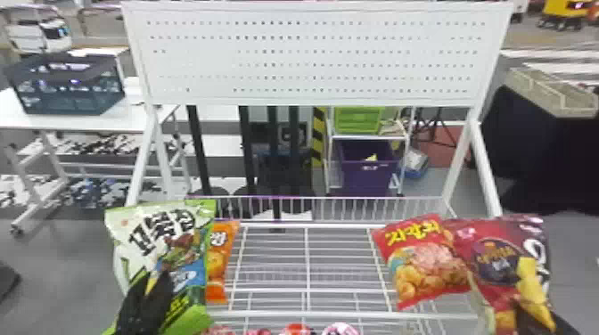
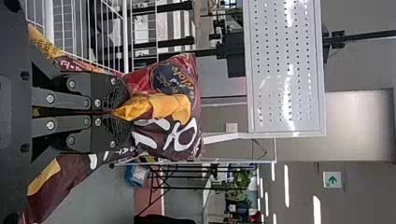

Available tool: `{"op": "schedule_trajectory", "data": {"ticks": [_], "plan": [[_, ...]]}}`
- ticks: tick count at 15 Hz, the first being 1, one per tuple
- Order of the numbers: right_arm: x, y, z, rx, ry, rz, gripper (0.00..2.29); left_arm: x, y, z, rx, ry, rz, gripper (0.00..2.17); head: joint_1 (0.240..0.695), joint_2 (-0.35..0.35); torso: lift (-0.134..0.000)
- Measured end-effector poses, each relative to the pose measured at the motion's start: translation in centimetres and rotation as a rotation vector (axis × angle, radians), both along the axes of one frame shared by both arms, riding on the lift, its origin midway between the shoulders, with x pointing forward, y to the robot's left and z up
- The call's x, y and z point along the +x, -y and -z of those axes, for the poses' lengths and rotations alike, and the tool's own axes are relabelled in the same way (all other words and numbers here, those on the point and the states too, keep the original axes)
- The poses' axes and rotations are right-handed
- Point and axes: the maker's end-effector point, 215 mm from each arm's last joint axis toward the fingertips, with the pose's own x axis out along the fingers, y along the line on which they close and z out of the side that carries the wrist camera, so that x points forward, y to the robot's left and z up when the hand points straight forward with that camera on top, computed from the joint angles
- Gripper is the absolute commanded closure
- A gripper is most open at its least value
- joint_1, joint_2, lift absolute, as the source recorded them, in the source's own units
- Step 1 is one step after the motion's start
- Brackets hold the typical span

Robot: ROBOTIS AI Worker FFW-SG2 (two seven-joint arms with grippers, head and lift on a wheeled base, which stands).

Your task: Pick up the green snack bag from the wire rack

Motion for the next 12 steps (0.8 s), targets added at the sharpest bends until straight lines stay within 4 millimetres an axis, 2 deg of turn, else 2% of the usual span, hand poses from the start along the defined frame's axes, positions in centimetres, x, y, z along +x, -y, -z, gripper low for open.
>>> {"op": "schedule_trajectory", "data": {"ticks": [12], "plan": [[-0.05, -0.26, -0.21, 0.001, 0.003, -0.005, 2.24, -0.22, 0.58, -0.01, -0.006, 0.001, 0.011, 2.13, 0.499, 0.000, 0.000]]}}
